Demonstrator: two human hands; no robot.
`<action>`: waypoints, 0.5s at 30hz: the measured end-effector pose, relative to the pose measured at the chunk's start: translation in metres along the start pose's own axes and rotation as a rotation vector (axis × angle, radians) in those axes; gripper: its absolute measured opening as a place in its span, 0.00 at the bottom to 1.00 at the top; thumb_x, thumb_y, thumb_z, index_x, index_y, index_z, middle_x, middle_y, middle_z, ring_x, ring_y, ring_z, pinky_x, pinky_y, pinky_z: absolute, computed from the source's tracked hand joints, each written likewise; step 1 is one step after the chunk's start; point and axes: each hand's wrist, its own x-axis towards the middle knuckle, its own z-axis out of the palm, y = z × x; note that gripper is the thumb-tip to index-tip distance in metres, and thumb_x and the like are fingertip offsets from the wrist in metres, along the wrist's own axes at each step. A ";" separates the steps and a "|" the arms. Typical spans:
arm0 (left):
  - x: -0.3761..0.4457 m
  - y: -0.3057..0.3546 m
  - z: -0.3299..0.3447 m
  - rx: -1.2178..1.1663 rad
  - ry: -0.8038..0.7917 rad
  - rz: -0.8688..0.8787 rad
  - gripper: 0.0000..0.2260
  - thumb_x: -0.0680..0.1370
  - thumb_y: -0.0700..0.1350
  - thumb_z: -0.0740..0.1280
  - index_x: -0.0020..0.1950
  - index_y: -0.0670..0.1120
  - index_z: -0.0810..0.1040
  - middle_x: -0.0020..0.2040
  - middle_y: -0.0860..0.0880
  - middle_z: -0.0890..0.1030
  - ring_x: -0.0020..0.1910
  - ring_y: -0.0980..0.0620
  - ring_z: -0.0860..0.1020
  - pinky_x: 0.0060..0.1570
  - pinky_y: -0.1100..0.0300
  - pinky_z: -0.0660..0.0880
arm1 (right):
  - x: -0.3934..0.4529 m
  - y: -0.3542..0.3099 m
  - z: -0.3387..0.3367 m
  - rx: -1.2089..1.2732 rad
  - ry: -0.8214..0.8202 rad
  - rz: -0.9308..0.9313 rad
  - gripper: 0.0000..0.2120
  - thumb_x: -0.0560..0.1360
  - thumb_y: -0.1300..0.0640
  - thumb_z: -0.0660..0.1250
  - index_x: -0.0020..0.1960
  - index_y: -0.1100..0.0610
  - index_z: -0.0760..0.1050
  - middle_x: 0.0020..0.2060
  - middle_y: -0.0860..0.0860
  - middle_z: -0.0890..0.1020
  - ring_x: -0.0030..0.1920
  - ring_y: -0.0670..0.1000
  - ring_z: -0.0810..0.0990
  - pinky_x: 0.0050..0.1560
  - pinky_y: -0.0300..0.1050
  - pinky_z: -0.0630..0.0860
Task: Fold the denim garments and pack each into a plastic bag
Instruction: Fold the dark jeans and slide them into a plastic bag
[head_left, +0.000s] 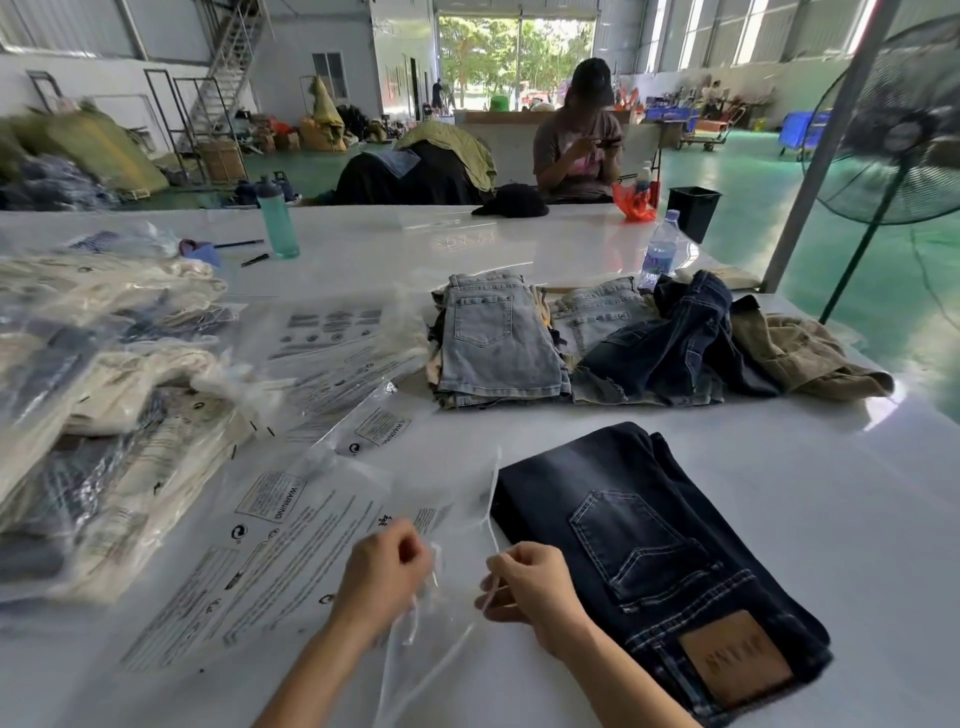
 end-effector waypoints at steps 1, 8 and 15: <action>0.006 0.004 -0.010 -0.011 0.069 0.003 0.13 0.74 0.37 0.68 0.32 0.46 0.69 0.26 0.50 0.75 0.25 0.55 0.75 0.29 0.63 0.71 | 0.001 -0.002 -0.003 -0.015 0.024 -0.024 0.06 0.74 0.68 0.63 0.39 0.65 0.73 0.29 0.57 0.80 0.28 0.55 0.82 0.28 0.43 0.77; 0.030 0.033 -0.119 -0.010 0.845 0.121 0.07 0.72 0.32 0.66 0.40 0.42 0.71 0.33 0.45 0.75 0.29 0.48 0.70 0.28 0.63 0.65 | 0.005 0.004 -0.023 -0.283 0.118 -0.108 0.06 0.70 0.71 0.63 0.40 0.62 0.72 0.32 0.58 0.79 0.28 0.53 0.81 0.32 0.49 0.82; -0.007 0.058 -0.067 0.072 0.095 0.380 0.12 0.76 0.33 0.65 0.39 0.48 0.68 0.36 0.48 0.76 0.29 0.53 0.77 0.29 0.59 0.77 | 0.007 -0.006 0.012 -0.682 0.094 -0.282 0.12 0.71 0.46 0.69 0.49 0.51 0.73 0.33 0.45 0.79 0.34 0.45 0.79 0.33 0.43 0.73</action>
